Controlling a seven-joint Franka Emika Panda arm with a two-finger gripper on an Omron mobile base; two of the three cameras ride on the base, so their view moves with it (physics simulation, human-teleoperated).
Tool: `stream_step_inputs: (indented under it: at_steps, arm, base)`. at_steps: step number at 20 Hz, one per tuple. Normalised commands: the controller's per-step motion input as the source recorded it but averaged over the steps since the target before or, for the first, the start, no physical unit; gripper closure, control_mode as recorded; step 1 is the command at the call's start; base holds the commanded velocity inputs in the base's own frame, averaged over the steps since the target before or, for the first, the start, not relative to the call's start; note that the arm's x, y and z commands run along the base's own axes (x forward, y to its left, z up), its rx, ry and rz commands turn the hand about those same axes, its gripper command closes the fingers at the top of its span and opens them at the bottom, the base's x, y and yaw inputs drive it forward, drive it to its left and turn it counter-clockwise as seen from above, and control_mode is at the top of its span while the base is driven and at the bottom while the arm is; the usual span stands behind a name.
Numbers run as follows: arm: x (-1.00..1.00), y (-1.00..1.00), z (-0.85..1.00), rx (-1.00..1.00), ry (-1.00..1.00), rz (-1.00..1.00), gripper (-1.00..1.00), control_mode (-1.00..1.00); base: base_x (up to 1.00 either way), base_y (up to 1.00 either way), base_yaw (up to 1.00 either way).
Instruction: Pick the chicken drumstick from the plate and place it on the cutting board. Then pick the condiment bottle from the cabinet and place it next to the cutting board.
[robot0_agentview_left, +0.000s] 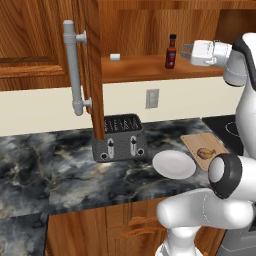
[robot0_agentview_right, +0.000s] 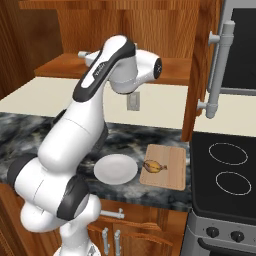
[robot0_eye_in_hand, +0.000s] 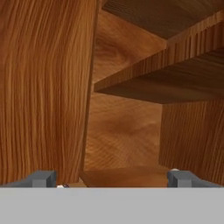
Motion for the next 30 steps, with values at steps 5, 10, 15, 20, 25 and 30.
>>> stream_step_inputs:
  at_steps: [5,10,15,20,25,30]
  arm:
    - [0.14,-0.06,0.00,0.00,0.00,0.00,-1.00,-1.00]
    - [0.14,-0.05,0.00,0.00,0.00,0.00,-1.00,-1.00]
    - [0.14,-0.04,0.00,0.00,0.00,0.00,-1.00,-1.00]
    - [0.12,-0.04,0.00,0.00,0.00,0.00,-1.00,-1.00]
    - [0.12,-0.03,0.00,0.00,0.00,0.00,-1.00,-1.00]
    - [0.10,-0.04,0.00,0.00,0.00,0.00,-1.00,-1.00]
  base:
    - [0.00,0.00,0.00]
    - [0.00,0.00,0.00]
    - [0.00,0.00,0.00]
    - [0.00,0.00,0.00]
    - [0.00,0.00,0.00]
    - [0.00,0.00,0.00]
